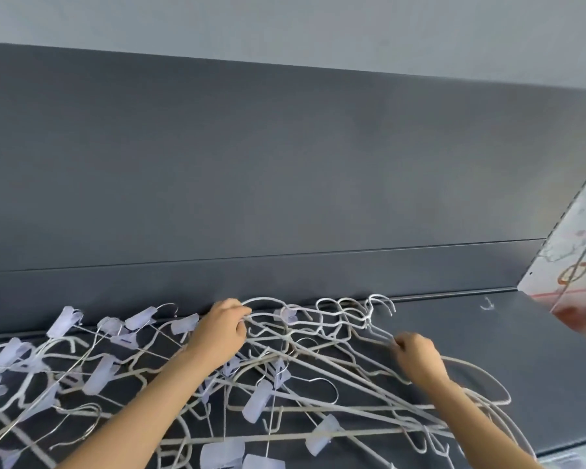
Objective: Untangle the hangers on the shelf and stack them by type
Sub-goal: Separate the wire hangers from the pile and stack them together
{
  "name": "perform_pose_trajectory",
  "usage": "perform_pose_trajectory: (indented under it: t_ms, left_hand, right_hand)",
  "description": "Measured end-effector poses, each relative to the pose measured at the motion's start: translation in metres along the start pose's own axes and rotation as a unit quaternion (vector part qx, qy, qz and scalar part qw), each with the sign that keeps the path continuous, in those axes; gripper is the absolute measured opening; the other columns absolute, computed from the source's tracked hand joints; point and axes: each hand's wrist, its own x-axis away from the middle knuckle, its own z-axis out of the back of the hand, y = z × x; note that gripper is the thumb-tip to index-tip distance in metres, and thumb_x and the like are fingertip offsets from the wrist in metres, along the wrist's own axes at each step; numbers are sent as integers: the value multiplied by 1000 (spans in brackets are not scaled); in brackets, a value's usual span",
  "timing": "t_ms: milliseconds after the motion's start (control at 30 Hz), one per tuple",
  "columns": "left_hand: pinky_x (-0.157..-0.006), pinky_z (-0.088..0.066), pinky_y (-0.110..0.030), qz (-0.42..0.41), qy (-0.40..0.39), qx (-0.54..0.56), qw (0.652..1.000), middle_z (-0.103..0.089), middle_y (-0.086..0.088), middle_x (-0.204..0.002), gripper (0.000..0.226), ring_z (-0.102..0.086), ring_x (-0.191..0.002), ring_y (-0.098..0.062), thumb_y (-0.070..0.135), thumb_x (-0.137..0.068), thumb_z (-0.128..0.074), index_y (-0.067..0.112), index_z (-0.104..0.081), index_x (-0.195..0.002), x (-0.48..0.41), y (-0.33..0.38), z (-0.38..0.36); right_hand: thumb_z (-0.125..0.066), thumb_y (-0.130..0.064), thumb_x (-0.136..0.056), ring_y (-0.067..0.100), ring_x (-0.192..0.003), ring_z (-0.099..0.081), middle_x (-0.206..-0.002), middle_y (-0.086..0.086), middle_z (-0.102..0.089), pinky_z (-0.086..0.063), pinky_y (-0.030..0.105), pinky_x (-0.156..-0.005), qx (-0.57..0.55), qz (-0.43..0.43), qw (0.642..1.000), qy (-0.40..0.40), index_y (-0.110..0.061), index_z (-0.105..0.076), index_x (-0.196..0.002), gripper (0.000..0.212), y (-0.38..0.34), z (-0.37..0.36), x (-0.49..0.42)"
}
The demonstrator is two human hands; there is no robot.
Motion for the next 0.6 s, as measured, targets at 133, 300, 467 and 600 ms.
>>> perform_pose_trajectory:
  t_ms: [133,300,467,600]
  left_hand:
    - [-102,-35,-29,-9,64,22,998,-47,0,-132,37,-39,-124,-15,9,-94,-39,10,-50,-129,-4,2,5]
    - [-109,-30,-37,-11,166,35,985,-44,-10,-139,41,-36,-131,-25,11,-94,-42,4,-43,-135,-10,-2,14]
    - [-102,-40,-38,38,110,59,991,-53,-10,-128,35,-47,-122,-25,14,-94,-44,7,-50,-127,-12,-9,11]
    - [-83,-48,-37,38,-31,41,998,-61,-2,-91,16,-57,-89,-18,19,-89,-50,14,-64,-84,-6,-16,7]
  right_hand:
    - [-54,-9,-89,24,-55,-39,-49,0,-40,-32,27,-51,-90,68,990,87,-19,-36,-53,41,-5,27,-2]
    - [-56,-12,-90,12,-49,-21,-49,-2,-29,-27,18,-46,-154,167,962,149,-5,-46,-59,33,-16,78,-3]
    - [-59,-10,-88,8,-46,-27,-48,-7,-35,-22,16,-40,-210,160,947,183,1,-58,-70,21,-7,101,-7]
    - [-57,-16,-90,11,-45,-21,-48,-7,-28,-15,15,-38,-241,131,948,161,-9,-43,-57,36,4,106,-8]
